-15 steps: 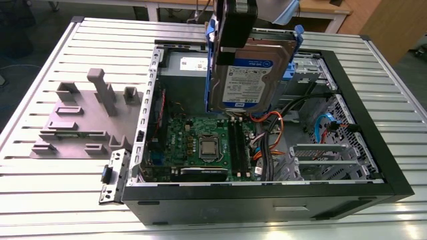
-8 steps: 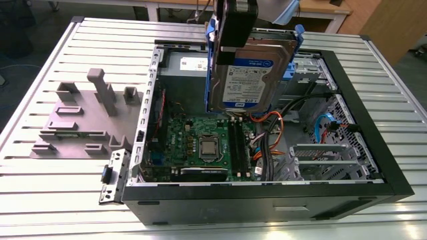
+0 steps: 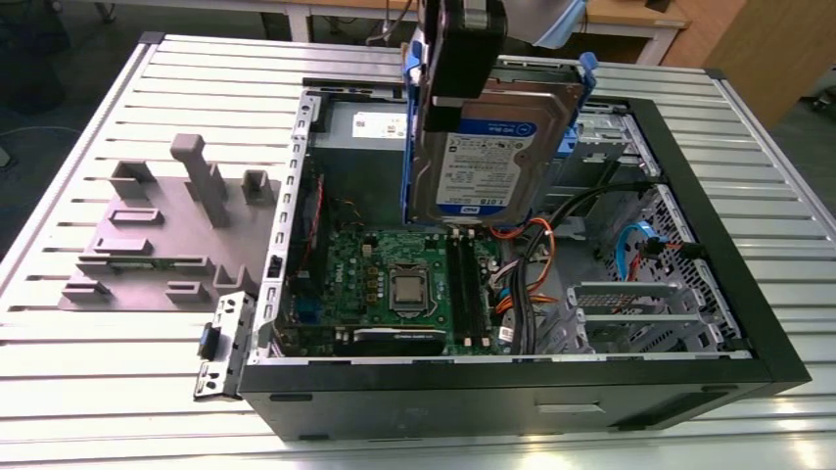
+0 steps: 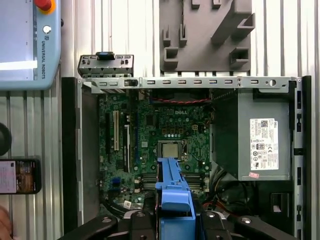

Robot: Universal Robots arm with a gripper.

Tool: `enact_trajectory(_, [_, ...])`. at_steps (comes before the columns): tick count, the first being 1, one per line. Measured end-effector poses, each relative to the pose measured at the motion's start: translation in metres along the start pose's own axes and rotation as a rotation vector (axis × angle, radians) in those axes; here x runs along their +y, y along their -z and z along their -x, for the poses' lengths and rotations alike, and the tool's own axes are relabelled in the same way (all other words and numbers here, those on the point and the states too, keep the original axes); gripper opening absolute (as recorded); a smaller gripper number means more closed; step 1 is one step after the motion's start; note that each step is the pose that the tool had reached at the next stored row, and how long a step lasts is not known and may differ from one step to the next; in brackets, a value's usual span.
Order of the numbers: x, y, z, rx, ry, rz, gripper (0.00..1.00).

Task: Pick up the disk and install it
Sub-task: 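Insert the disk into the insertion slot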

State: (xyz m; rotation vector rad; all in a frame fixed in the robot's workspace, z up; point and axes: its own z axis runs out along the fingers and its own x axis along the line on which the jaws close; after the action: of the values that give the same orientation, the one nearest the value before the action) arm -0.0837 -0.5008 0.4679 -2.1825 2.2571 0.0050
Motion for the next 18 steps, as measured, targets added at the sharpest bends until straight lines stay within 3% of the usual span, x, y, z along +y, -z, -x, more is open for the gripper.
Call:
enact_trajectory(5, [-0.0001,0.0000,-0.0054,0.0003,0.000,0.0000,0.36])
enact_trajectory(13, [-0.0001,0.0001,-0.0061,0.0004,0.000,0.0000,0.36])
enact_trajectory(18, [-0.0003,0.0001,-0.0107,0.0004,0.000,0.0000,0.36])
